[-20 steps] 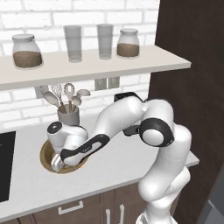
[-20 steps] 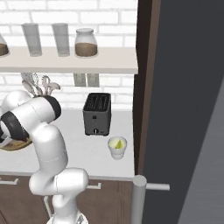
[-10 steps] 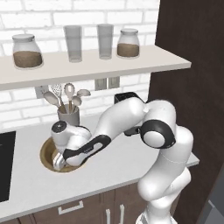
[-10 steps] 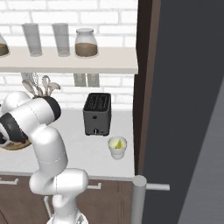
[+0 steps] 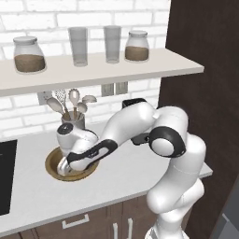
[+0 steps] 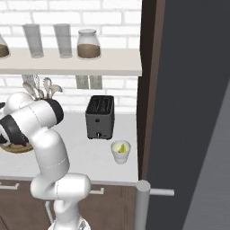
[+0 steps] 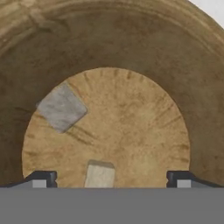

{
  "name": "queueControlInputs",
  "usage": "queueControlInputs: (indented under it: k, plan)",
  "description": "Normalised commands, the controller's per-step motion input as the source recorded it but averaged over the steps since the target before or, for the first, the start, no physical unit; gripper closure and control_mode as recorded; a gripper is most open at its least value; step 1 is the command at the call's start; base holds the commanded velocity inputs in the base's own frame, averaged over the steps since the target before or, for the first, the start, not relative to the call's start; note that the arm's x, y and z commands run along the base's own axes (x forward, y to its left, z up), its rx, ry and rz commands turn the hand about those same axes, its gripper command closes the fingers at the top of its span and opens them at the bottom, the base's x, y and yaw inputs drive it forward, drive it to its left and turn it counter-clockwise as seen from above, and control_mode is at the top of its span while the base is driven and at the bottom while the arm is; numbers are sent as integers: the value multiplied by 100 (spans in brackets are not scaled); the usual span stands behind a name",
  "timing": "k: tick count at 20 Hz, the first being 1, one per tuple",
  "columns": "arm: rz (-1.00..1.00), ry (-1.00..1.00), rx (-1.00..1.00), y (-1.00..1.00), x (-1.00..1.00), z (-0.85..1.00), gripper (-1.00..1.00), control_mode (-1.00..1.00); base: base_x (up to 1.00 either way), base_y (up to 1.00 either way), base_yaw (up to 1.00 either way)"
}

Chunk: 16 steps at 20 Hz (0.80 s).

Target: Grab a lemon wedge from the fridge and one ice cube from the ice bowl, and put them in the glass of lemonade.

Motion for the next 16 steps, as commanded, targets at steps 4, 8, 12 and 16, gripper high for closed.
queueControlInputs:
  k: [4,8,12,16]
  plan:
    - [-1,0,9,-36,23,2,-100,-100,0,0,0]
    - [-2,0,1,2,0,-14,-100,-100,0,0,0]
    - [-9,0,0,8,0,-39,-100,-100,0,0,0]
    - [-9,2,0,13,0,-53,-100,-100,0,0,0]
